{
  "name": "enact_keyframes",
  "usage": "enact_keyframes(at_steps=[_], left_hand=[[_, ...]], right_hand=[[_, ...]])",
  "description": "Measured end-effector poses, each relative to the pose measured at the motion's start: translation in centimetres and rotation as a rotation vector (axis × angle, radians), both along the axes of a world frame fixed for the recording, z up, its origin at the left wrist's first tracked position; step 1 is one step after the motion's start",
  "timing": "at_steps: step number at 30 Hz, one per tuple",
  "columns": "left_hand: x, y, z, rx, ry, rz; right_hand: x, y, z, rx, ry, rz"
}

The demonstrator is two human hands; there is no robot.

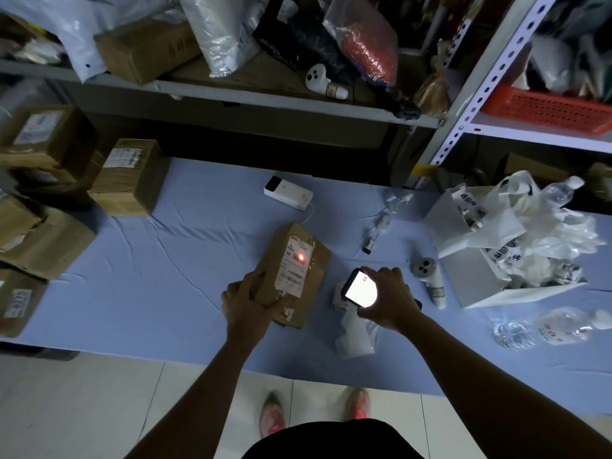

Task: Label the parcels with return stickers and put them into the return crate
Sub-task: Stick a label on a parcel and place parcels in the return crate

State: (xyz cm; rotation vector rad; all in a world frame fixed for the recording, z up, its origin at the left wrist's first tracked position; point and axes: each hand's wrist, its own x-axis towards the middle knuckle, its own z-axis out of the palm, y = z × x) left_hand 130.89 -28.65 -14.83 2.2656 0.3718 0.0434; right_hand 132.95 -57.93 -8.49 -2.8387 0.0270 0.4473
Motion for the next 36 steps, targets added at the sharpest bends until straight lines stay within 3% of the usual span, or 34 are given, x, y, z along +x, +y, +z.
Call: enact_keyframes(at_steps=[5,10,14,22,25,28,32,36], left_hand=[[0.5,-0.8,0.1,-0.072,0.061,0.027],[0.7,-1.7,0.6,-0.228,0.208,0.036],[0.9,-3.2,0.6,-0.175,0.280,0.058],[1.0,-6.3,1.5,0.348,0.181,0.037],[1.3,-7.4,1.8,0.344,0.153,-0.031],[1.5,-9.1,2.2,0.333,0.118,-0.070],[1.2,-11.2,1.3,0.226,0.050,-0.077],[0.2,-13.8,1.7,0.091,0.117,-0.086]], right_hand=[[-0.4,-1.6,-0.7,0.073,-0.008,-0.096],[-2.1,-4.9,-3.5,0.129,0.008,-0.427],[-3.4,-7.2,-6.2,0.118,0.067,-0.543],[-3.1,-8.4,-8.7,0.012,0.058,-0.480],[-2.1,-7.8,-8.7,-0.004,0.009,-0.369],[-0.6,-6.9,-8.8,0.266,-0.070,-0.149],[1.3,-5.5,-7.4,0.515,0.130,0.018],[3.0,-4.6,-6.2,0.658,0.208,-0.024]])
